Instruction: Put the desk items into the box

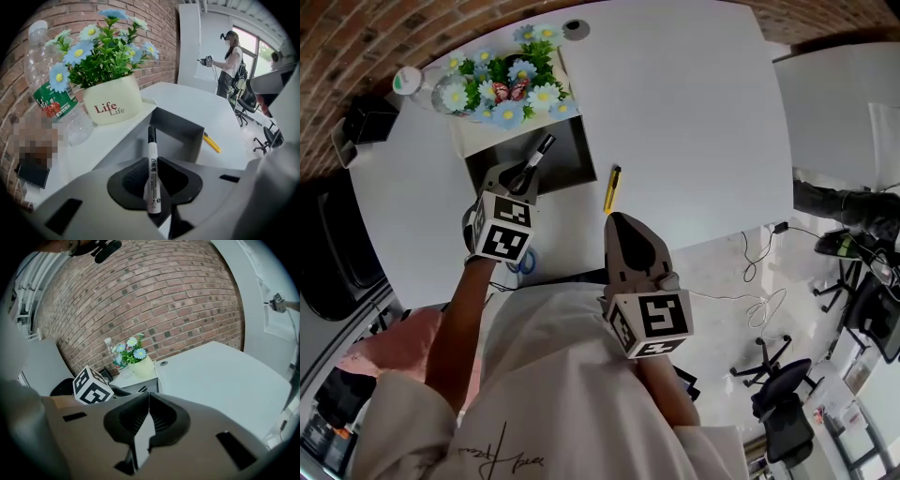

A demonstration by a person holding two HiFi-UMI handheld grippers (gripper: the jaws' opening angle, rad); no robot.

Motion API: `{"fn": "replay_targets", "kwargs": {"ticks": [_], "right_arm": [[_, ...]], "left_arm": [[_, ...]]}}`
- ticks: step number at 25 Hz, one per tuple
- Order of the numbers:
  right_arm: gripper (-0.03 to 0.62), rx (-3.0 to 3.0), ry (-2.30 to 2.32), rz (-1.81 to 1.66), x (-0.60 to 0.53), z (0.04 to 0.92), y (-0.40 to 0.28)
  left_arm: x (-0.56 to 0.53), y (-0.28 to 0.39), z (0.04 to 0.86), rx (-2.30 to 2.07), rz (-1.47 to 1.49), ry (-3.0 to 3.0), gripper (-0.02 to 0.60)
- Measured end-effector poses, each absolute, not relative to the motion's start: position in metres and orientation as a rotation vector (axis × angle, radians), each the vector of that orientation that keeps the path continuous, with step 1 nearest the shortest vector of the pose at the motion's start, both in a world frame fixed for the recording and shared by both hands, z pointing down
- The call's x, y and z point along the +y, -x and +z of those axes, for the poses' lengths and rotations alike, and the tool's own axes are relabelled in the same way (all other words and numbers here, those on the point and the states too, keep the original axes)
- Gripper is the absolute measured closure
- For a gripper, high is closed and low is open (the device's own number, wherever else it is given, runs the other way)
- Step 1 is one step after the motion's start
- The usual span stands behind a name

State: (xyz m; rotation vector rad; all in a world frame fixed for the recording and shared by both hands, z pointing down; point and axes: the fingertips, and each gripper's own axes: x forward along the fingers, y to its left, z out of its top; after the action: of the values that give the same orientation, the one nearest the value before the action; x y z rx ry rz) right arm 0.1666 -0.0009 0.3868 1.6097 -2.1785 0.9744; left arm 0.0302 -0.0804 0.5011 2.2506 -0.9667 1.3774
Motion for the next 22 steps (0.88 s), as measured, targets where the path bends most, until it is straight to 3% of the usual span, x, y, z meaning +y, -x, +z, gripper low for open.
{"fn": "replay_targets", "kwargs": {"ticks": [22], "right_arm": [[0.568, -2.189, -1.609, 0.974, -0.001, 0.386, -0.177]], "left_arm": [[-0.08, -0.028, 0.516, -0.957, 1.446, -2.212, 0.511]]}}
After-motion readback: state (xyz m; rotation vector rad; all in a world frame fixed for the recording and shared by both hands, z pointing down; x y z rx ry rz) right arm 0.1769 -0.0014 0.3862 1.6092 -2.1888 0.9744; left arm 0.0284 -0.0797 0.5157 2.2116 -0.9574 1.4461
